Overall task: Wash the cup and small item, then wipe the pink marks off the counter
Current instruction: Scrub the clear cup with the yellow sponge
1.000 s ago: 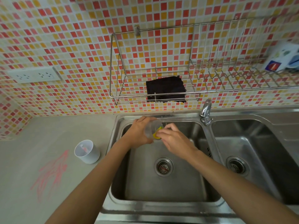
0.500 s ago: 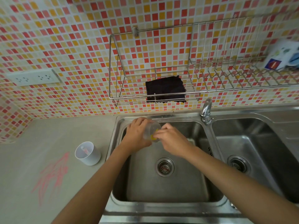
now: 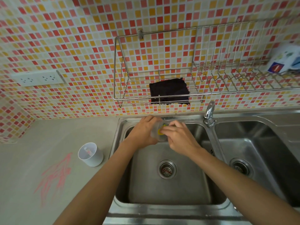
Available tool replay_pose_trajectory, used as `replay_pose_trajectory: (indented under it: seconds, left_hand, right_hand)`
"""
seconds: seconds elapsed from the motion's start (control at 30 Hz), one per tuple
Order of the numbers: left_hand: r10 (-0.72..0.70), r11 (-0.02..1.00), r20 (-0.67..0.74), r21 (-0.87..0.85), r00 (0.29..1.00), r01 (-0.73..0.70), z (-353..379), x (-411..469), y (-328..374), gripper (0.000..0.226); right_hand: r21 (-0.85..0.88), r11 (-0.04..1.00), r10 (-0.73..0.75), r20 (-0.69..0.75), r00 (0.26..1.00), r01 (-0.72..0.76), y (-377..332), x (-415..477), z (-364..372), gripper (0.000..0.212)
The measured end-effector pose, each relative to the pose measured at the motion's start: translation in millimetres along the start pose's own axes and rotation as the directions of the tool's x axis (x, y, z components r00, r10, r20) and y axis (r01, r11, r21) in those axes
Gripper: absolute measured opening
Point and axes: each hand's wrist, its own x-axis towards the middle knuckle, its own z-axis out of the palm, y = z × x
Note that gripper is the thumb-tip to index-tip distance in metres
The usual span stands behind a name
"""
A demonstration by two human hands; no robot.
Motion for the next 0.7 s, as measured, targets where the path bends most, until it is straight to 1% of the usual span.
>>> replay_pose_trajectory:
  seconds: [0.07, 0.17, 0.27, 0.33, 0.4, 0.5, 0.6, 0.63, 0.7]
  left_hand:
    - [0.022, 1.0, 0.001, -0.007, 1.0, -0.022, -2.1, 4.2, 2.6, 0.074]
    - [-0.019, 0.998, 0.036, -0.059, 0.999, 0.022, -4.3, 3.7, -3.6, 0.08]
    - [-0.029, 0.996, 0.049, -0.085, 0.998, 0.034, -4.3, 2.9, -10.2, 0.083]
    - [-0.038, 0.994, 0.067, -0.103, 0.997, 0.045, -5.0, 4.8, -8.9, 0.084]
    - [-0.062, 0.988, 0.06, -0.14, 0.996, 0.07, -4.4, 5.3, -6.7, 0.084]
    - [-0.128, 0.971, 0.019, -0.2, 0.992, 0.129, 0.1, 2.1, -7.6, 0.088]
    - [-0.168, 0.97, -0.09, -0.191, 0.982, 0.148, 8.8, -2.7, -12.3, 0.091]
    - [-0.164, 0.974, -0.128, -0.179, 0.978, 0.14, 10.9, -3.9, -14.8, 0.091]
    - [-0.143, 0.981, -0.175, -0.153, 0.974, 0.116, 11.2, -5.8, -19.7, 0.088]
  right_hand:
    - [-0.037, 0.999, -0.039, -0.018, 0.999, 0.038, 3.1, -3.2, -3.0, 0.036]
    - [0.005, 0.999, -0.043, -0.009, 0.999, 0.043, 5.5, -7.9, -1.7, 0.036]
    - [0.012, 0.996, -0.091, 0.021, 0.996, 0.091, 2.7, -9.9, 1.2, 0.035]
    - [0.002, 0.993, -0.117, -0.001, 0.993, 0.117, 2.8, -9.0, 3.3, 0.03]
    - [-0.012, 0.995, -0.102, -0.025, 0.994, 0.102, 1.3, -7.2, 4.9, 0.029]
    - [-0.007, 0.996, -0.086, -0.057, 0.995, 0.085, -1.5, -2.9, 7.4, 0.031]
    - [0.039, 0.996, -0.084, -0.052, 0.995, 0.086, -8.5, 1.7, 7.0, 0.031]
    - [0.073, 0.995, -0.068, -0.056, 0.996, 0.072, -11.5, 1.9, 6.3, 0.03]
    - [0.212, 0.977, 0.035, -0.057, 0.998, -0.022, -18.1, 0.7, 5.7, 0.029]
